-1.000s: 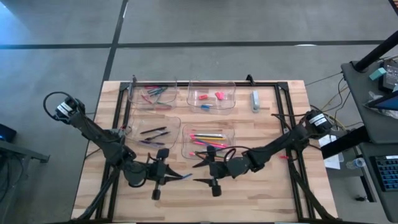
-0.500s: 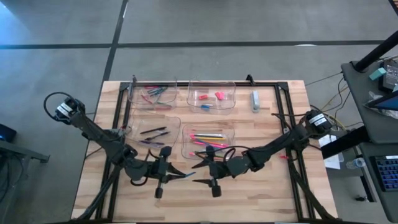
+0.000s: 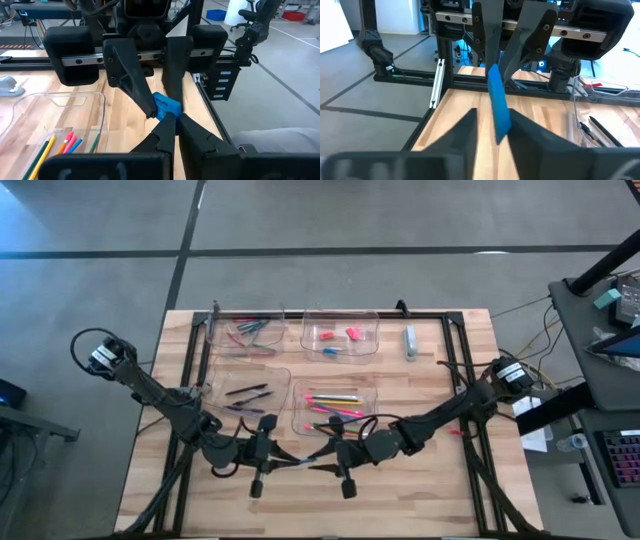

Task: Sort crayons/erasers/pens/pencils in bins
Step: Put the blue eraser into the top right transparent bin

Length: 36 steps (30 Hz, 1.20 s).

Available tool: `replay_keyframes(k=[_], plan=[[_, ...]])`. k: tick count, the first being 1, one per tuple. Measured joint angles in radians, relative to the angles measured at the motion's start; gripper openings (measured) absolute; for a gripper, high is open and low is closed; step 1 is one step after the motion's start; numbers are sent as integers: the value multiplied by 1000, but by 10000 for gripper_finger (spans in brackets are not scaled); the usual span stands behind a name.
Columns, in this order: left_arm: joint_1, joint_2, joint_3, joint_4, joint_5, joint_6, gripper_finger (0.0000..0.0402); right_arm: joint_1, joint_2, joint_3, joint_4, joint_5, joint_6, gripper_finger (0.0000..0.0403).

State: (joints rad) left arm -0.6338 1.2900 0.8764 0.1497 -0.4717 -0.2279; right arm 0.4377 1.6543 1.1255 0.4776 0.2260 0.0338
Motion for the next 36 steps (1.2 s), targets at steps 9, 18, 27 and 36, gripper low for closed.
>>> replay_keyframes(k=[9, 18, 27, 36], plan=[[0, -12, -1, -18, 1, 37, 15, 0, -1, 0, -1, 3, 0, 19], [4, -134, 13, -162, -142, 92, 142, -51, -118, 0, -183, 162, -49, 17], [37, -235, -4, -167, -183, 177, 209, -349, -289, -3, -537, 154, -1, 16], [115, -247, -5, -168, -185, 254, 211, -709, -306, -9, -659, -107, -86, 16]])
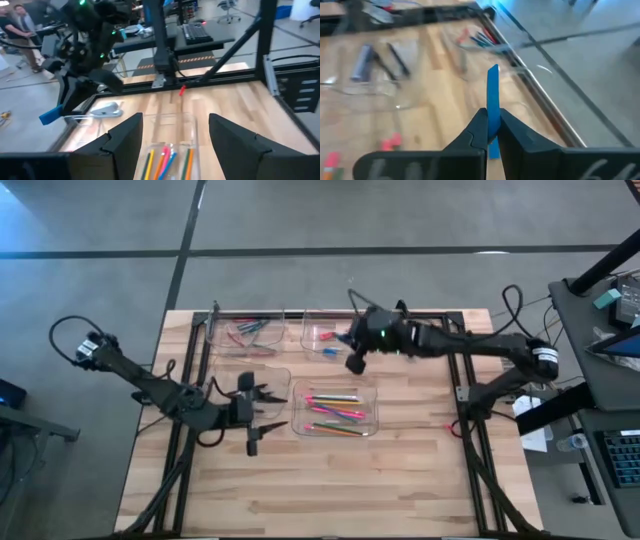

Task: Sort crayons/erasers/pens/pencils in bins
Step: Put the blue eraser into the top right transparent bin, then return to Home Position

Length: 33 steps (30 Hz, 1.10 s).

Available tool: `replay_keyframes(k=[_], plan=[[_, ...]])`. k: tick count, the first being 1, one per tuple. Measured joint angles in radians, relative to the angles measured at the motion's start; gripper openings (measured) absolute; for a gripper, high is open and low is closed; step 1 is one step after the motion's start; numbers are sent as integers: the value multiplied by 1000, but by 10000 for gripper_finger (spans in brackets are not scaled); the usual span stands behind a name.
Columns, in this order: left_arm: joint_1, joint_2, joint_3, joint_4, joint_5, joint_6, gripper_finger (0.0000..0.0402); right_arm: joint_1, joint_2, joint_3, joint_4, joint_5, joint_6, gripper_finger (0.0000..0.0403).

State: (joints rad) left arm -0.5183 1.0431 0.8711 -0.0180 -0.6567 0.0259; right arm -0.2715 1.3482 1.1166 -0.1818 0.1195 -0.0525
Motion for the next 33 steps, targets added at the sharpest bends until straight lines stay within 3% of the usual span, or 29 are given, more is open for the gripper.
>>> replay_keyframes(k=[6, 11, 23, 27, 33], plan=[[62, -1, 0, 14, 0, 7, 211, -187, 51, -9, 1, -135, -36, 23], [113, -14, 0, 10, 0, 7, 211, -269, 93, -10, 16, -235, -47, 74], [171, -38, -4, 9, 4, 35, 211, -286, 85, -10, -4, -251, -71, 273], [179, -61, -4, 9, 8, 44, 211, -286, 59, -10, -24, -304, -116, 308], [179, -165, -4, 9, 26, 110, 211, -285, -52, -10, -32, -541, -150, 319]])
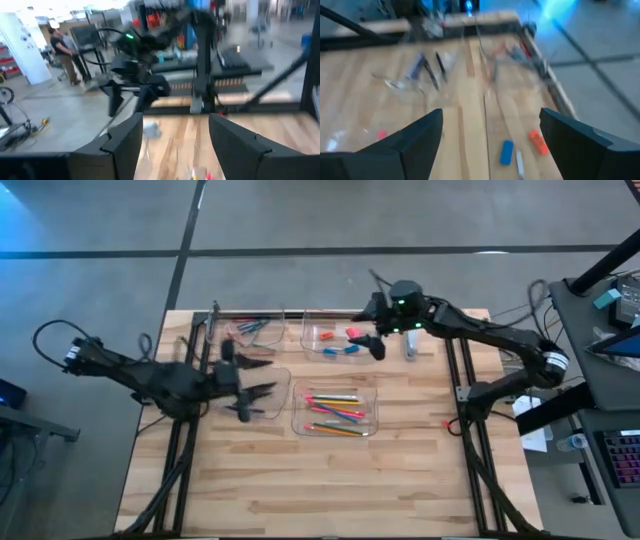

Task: Sort crayons/erasers/pens/pencils in bins
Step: Return to Home Position

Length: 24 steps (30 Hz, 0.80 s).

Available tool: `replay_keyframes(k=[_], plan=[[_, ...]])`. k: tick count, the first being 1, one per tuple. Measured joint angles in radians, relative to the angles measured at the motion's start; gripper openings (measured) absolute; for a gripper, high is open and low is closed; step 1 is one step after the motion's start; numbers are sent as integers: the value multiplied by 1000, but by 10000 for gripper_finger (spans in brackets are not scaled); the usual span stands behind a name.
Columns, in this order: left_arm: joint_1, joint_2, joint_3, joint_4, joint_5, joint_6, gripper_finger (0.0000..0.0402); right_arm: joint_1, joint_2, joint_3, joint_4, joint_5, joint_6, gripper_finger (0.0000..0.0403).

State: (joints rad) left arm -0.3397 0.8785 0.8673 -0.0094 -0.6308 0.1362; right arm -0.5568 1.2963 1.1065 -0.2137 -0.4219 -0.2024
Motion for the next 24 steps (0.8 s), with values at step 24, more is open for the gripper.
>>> replay_keyframes(k=[24], plan=[[416, -201, -16, 40, 311, 24, 209, 0, -730, -327, 138, -110, -16, 216]])
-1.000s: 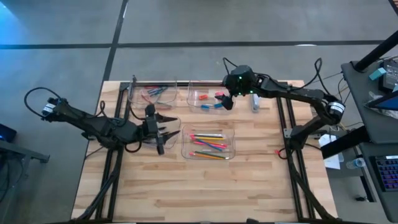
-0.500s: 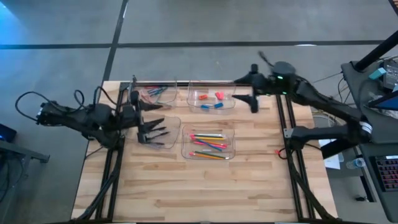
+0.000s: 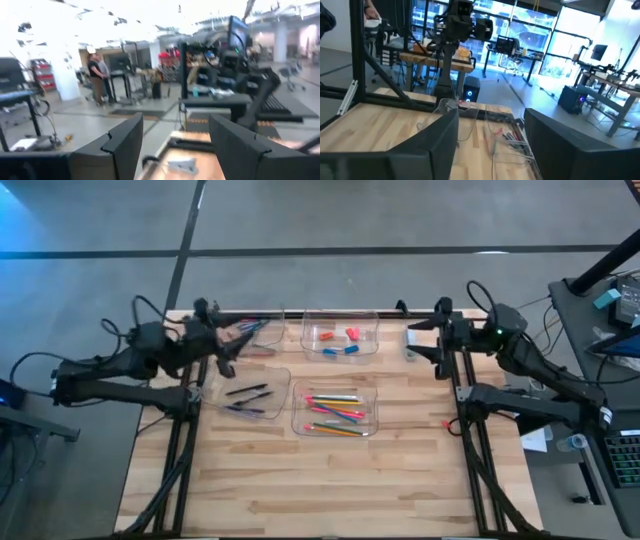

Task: Sort crayons/erasers/pens/pencils in bins
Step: Return to Home Position

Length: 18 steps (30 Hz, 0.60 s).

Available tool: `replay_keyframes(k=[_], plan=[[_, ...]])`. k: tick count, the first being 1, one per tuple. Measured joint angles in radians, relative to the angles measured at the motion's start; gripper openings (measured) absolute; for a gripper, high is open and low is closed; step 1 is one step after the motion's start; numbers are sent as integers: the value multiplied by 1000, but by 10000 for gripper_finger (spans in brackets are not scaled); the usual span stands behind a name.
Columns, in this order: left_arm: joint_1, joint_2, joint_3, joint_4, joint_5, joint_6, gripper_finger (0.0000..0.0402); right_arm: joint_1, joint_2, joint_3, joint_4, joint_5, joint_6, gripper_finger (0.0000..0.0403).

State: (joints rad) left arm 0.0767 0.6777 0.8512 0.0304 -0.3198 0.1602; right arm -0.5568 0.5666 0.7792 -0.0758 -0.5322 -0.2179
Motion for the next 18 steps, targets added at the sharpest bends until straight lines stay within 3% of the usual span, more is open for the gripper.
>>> replay_keyframes(k=[12, 18], plan=[[30, -265, -224, 42, 22, -23, 208, 0, -116, -42, -70, -27, -26, 161], [30, -443, -371, 63, 84, -47, 168, 0, -200, -172, -57, -26, -11, 122]])
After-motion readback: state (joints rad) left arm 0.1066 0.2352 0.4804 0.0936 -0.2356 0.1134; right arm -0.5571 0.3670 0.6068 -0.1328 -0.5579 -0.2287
